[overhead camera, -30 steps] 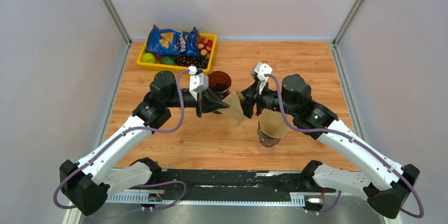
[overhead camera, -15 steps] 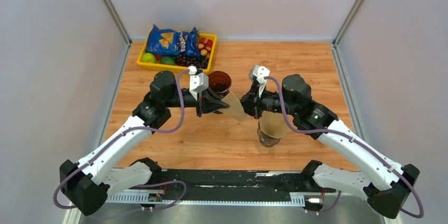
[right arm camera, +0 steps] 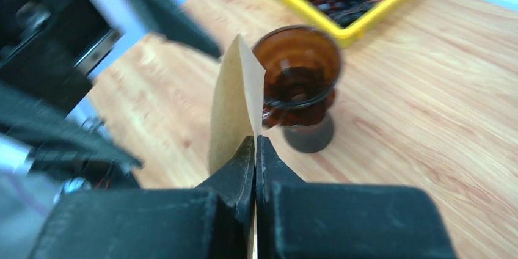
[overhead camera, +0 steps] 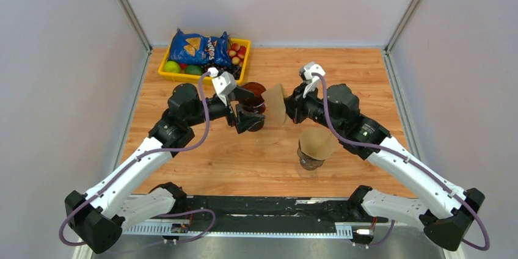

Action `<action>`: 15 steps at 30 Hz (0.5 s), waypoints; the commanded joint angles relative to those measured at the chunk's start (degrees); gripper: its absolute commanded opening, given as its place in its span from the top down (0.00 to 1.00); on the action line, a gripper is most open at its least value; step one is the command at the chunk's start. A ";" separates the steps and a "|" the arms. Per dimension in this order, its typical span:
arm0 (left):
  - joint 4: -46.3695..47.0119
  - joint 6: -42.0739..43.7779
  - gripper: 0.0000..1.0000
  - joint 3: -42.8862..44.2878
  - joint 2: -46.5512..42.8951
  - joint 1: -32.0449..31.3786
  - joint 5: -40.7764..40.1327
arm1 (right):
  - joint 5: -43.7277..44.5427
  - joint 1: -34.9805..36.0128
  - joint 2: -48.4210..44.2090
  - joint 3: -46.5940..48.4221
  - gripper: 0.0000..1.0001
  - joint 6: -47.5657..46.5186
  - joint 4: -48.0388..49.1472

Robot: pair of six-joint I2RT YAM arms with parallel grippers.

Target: Place the coffee filter in the dripper

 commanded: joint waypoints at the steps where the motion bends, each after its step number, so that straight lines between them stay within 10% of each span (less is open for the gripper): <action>1: 4.03 -5.45 0.00 2.53 -1.41 0.27 -6.94 | 25.06 -0.07 2.43 6.73 1.00 11.36 -2.18; 15: 3.21 -7.68 0.00 11.47 10.82 -7.46 -30.81 | 36.03 1.30 13.61 16.58 1.00 25.88 -10.00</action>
